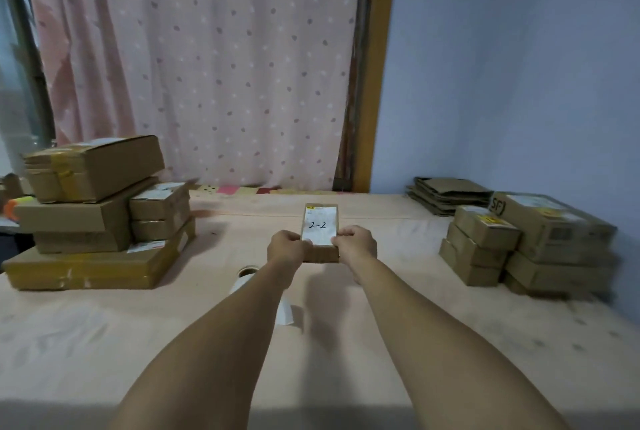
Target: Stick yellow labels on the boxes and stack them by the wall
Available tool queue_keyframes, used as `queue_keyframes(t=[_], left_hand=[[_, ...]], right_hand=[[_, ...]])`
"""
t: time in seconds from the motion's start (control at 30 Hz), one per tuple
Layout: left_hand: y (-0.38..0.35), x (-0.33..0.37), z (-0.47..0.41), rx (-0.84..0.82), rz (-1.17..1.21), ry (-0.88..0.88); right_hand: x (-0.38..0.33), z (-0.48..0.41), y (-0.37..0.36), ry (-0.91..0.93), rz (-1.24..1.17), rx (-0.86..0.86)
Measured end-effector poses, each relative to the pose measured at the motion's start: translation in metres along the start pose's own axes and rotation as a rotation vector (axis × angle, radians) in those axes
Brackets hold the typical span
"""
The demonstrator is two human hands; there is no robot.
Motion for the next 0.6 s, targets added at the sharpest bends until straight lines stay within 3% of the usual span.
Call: queue_keyframes(t=[0.33, 0.6], left_hand=[[-0.024, -0.043, 0.025, -0.117, -0.318, 0.103], [-0.021, -0.052, 0.027, -0.199, -0.422, 0.148]], right_hand=[[0.075, 0.014, 0.004, -0.14, 0.007, -0.066], [0.082, 0.027, 0.01, -0.125, 0.138, -0.109]])
Point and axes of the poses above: each hand's wrist, its own z-axis away from the middle knuckle, its own y-axis out of the back of the hand, x = y × z, the point moved 3 cm from there along -z, towards the middle knuckle, and after that the axes turned 6 degrees about z, right-handed, at the moved point
